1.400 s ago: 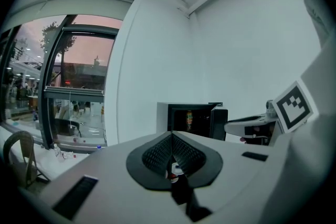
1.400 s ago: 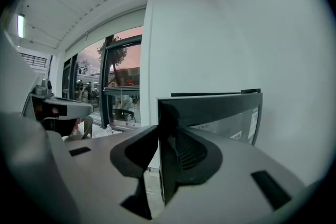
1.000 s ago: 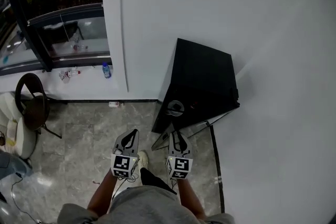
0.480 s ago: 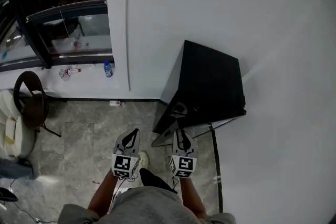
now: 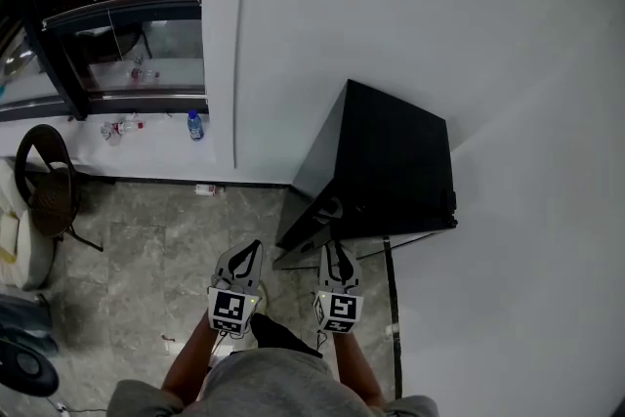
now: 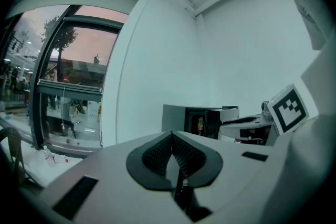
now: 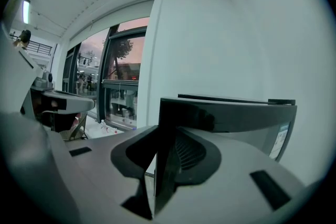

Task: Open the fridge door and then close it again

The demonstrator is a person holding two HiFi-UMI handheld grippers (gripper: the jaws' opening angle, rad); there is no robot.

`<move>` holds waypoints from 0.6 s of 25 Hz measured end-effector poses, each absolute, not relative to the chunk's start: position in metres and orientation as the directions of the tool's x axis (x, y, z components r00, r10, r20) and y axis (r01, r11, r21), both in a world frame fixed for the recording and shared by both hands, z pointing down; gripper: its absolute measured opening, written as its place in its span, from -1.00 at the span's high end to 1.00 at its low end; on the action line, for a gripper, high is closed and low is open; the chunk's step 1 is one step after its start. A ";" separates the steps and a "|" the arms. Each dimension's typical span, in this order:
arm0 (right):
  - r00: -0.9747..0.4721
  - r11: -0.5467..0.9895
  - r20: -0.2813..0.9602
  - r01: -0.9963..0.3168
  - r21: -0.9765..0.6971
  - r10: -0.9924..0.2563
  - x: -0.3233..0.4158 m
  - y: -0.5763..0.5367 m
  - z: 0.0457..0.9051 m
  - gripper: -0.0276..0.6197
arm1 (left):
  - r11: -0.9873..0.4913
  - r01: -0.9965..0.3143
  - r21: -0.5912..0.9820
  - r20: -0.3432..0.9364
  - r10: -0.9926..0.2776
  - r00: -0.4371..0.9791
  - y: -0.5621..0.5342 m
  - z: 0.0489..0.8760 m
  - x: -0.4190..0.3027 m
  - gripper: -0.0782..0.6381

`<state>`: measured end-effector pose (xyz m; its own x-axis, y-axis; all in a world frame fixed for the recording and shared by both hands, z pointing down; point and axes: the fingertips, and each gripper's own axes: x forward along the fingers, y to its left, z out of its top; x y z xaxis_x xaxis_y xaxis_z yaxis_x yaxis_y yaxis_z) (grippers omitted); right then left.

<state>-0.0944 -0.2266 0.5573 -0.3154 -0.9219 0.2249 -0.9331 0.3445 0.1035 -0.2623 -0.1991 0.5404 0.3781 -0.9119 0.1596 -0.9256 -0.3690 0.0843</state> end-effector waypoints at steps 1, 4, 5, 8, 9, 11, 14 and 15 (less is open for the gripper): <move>-0.314 0.345 0.226 -0.932 0.110 -0.922 -0.095 -0.229 0.557 0.58 | -0.372 -0.924 0.089 0.155 -0.911 0.382 -0.203 0.539 -0.262 0.77; -0.311 0.342 0.224 -0.932 0.120 -0.924 -0.098 -0.238 0.556 0.58 | -0.385 -0.918 0.100 0.146 -0.907 0.396 -0.214 0.538 -0.259 0.77; -0.311 0.342 0.221 -0.932 0.121 -0.924 -0.099 -0.242 0.557 0.58 | -0.389 -0.916 0.102 0.144 -0.905 0.400 -0.219 0.539 -0.259 0.77; -0.312 0.345 0.220 -0.929 0.131 -0.924 -0.101 -0.253 0.558 0.58 | -0.399 -0.912 0.101 0.145 -0.901 0.410 -0.230 0.543 -0.256 0.77; -0.313 0.346 0.221 -0.929 0.133 -0.924 -0.102 -0.257 0.558 0.58 | -0.401 -0.910 0.101 0.145 -0.899 0.412 -0.234 0.544 -0.256 0.77; -0.314 0.348 0.219 -0.927 0.138 -0.924 -0.103 -0.264 0.558 0.58 | -0.408 -0.907 0.104 0.146 -0.896 0.419 -0.240 0.546 -0.254 0.77; -0.314 0.348 0.211 -0.925 0.150 -0.926 -0.104 -0.272 0.558 0.58 | -0.416 -0.903 0.108 0.147 -0.891 0.429 -0.248 0.548 -0.251 0.77; -0.314 0.348 0.208 -0.925 0.155 -0.927 -0.104 -0.275 0.558 0.58 | -0.418 -0.902 0.107 0.147 -0.890 0.431 -0.251 0.548 -0.250 0.77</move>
<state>-0.1041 -0.2751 0.5584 -0.3137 -0.9266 0.2076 -0.9246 0.3478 0.1552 -0.2501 -0.2510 0.5484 0.4306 -0.8904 0.1474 -0.9019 -0.4184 0.1075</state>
